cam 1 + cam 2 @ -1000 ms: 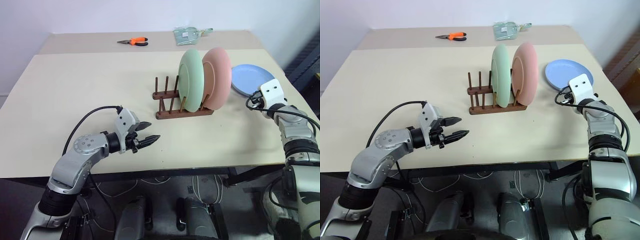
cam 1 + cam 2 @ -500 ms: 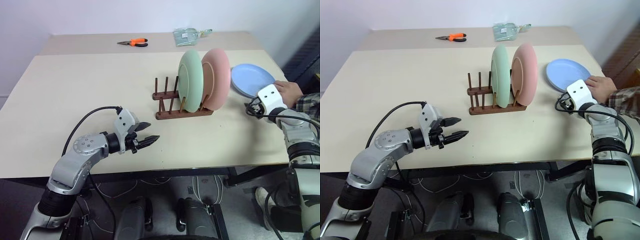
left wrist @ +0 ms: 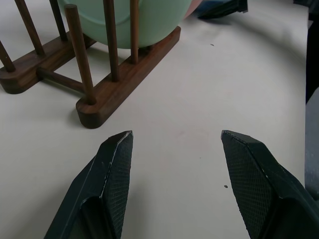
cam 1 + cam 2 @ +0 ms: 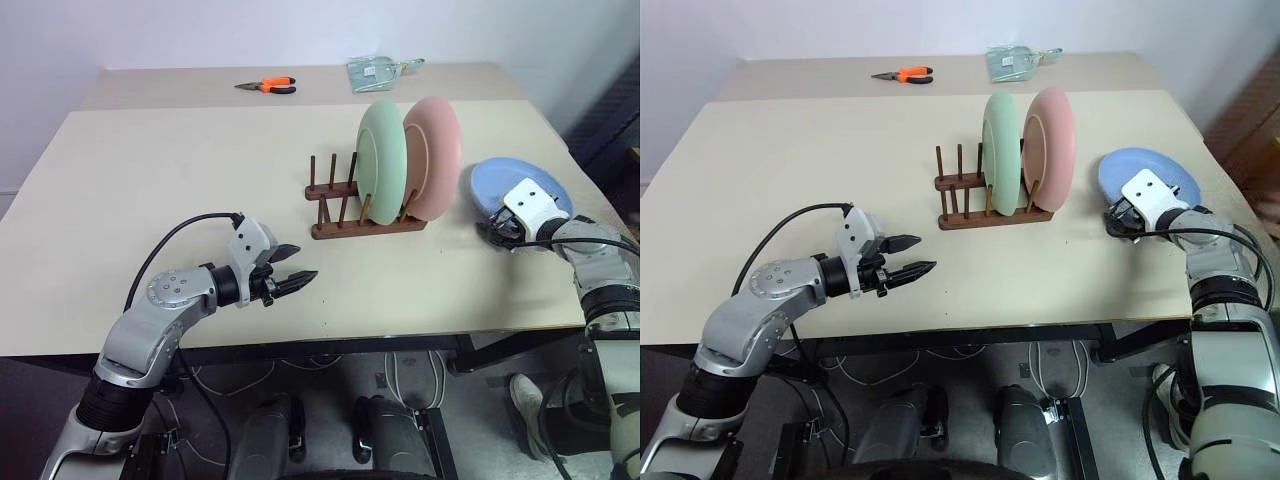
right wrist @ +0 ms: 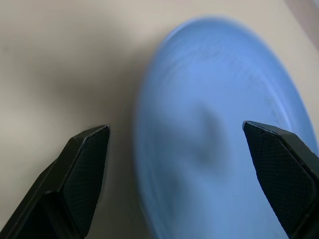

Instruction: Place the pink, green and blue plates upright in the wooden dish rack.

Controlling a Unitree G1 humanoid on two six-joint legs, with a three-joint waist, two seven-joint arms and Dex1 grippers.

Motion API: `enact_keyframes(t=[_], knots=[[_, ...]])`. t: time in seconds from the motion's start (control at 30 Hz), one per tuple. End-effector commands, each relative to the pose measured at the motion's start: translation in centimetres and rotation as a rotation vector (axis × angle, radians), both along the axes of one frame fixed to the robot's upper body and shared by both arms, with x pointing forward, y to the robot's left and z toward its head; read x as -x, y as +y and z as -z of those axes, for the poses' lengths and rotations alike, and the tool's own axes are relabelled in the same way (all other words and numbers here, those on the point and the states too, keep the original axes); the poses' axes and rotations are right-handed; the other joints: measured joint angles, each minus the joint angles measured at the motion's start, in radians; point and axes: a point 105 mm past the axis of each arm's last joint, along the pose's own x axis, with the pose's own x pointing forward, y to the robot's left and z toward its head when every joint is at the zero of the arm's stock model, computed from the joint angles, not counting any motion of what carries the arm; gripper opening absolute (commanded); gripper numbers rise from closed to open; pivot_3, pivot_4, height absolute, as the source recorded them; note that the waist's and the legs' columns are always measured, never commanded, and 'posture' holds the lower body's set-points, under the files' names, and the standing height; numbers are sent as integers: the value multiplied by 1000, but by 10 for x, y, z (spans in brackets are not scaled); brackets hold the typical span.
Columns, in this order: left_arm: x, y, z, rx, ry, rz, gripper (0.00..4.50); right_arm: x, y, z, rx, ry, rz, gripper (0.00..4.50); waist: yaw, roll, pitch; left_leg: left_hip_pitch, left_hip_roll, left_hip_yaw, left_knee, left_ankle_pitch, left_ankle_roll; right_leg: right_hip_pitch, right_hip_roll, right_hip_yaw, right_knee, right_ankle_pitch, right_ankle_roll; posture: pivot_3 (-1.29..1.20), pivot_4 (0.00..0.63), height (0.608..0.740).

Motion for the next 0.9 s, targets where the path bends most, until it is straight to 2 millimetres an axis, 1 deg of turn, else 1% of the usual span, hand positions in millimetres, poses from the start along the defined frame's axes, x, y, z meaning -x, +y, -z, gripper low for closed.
enact_keyframes(t=[0.03, 0.1, 0.17, 0.2, 0.27, 0.33, 0.37, 0.43, 0.5, 0.53, 0.6, 0.63, 0.67, 0.7, 0.73, 0.77, 0.8, 0.83, 0.87, 0.9], knots=[[4, -2, -9, 10, -49, 16, 2898, 0, -7, -8, -19, -12, 33, 4371, 0, 0, 0, 0, 0, 0, 0, 0, 0, 0, 0, 0, 0, 0, 0, 0, 150, 740], [4, -3, -9, 11, -49, 15, 2898, 0, -10, -5, -71, 11, 68, 3857, 1, 0, 0, 0, 0, 0, 0, 0, 0, 0, 0, 0, 0, 0, 0, 0, 150, 740], [3, -3, -9, 13, -49, 13, 2898, -1, -12, -4, -119, 24, 94, 3116, 2, 0, 0, 0, 0, 0, 0, 0, 0, 1, 0, 0, 0, 0, 0, 0, 150, 740], [3, -3, -9, 13, -49, 12, 2898, -1, -12, -5, -131, 26, 98, 2419, 1, 0, 0, 0, 0, 0, 0, 0, 0, 1, 0, 0, 0, 0, 0, 0, 150, 740], [3, -3, -9, 12, -50, 12, 2898, -2, -12, -8, -145, 23, 106, 1345, 1, 0, 0, 0, 0, 0, 0, 0, 0, 1, 0, 0, 0, 0, 0, 0, 150, 740], [3, -3, -8, 12, -49, 11, 2898, -2, -13, -11, -143, 18, 105, 364, 0, 0, 0, 0, 0, 0, 0, 0, 0, 1, 0, 0, 0, 0, 0, 0, 150, 740], [3, -3, -8, 12, -49, 11, 2898, -2, -13, -13, -141, 11, 103, 86, 0, 0, 0, 0, 0, 0, 0, 0, 0, 1, 0, 0, 0, 0, 0, 0, 150, 740], [3, -3, -8, 12, -50, 11, 2898, -3, -13, -19, -118, -16, 87, 86, 0, 0, 0, 0, 0, 0, 0, 0, 0, 1, 0, 0, 0, 0, 0, 0, 150, 740], [3, -1, -8, 11, -52, 6, 2898, -4, -10, -39, -36, -112, 51, 86, 0, 0, 0, 0, 0, 0, 0, 0, 0, 0, 0, 0, 0, 0, 0, 0, 150, 740], [2, 0, -9, 11, -54, 2, 2898, -5, -9, -53, -1, -177, 37, 86, 0, 0, 0, 0, 0, 0, 0, 0, 0, 0, -1, 0, 0, 0, 0, 0, 150, 740], [1, 3, -9, 8, -54, -8, 2898, -5, -4, -96, 72, -351, 27, 86, 0, 2, 1, 0, 0, 0, 0, 0, 0, 0, -1, 0, 0, 0, 0, 0, 150, 740], [1, 5, -8, 3, -52, -15, 2898, -2, 5, -128, 53, -458, -2, 86, 0, 4, 2, 0, 0, 0, 0, 0, 0, 0, -1, 0, 0, 0, 0, 0, 150, 740], [1, 7, -7, -1, -51, -20, 2898, 3, 16, -154, 16, -539, -36, 86, 0, 5, 3, 0, 0, 1, 0, 0, 0, -1, -2, 0, 1, 0, 0, 0, 150, 740], [1, 10, -7, -5, -49, -26, 2898, 11, 32, -185, -79, -628, -93, 86, -2, 6, 3, 0, 0, 1, 0, 0, 0, -1, -2, 0, 1, 0, 0, 0, 150, 740], [1, 13, -6, -8, -49, -32, 2898, 24, 52, -218, -217, -706, -174, 86, -5, 7, 3, 0, 0, 1, -1, 0, 0, -1, -1, 1, 1, 0, 0, 0, 150, 740], [0, 18, -6, -15, -50, -43, 2898, 39, 73, -247, -391, -739, -273, 86, -6, 8, 4, 0, 1, 1, -1, 0, 0, -2, -1, 1, 1, 0, 0, 0, 150, 740], [-2, 21, -6, -20, -49, -53, 2898, 53, 92, -264, -521, -723, -377, 86, -6, 9, 4, 0, 1, 1, -1, 0, 0, -2, -1, 1, 1, 0, 0, 0, 150, 740], [-3, 25, -5, -25, -49, -62, 2898, 72, 117, -272, -593, -662, -529, 86, -2, 9, 4, 0, 2, 0, -1, 0, -1, -2, -1, 1, 2, 0, -1, 0, 150, 740], [-5, 29, -5, -31, -53, -72, 2898, 90, 140, -275, -635, -608, -669, 86, 1, 8, 3, 0, 2, -1, -1, 0, -1, -2, 0, 0, 2, 0, -1, 0, 150, 740], [-8, 35, -5, -41, -61, -89, 2898, 105, 162, -281, -736, -556, -791, 86, 5, 5, 1, 0, 2, -2, -1, 0, -1, -1, 0, -1, 1, -1, -2, 0, 150, 740]])
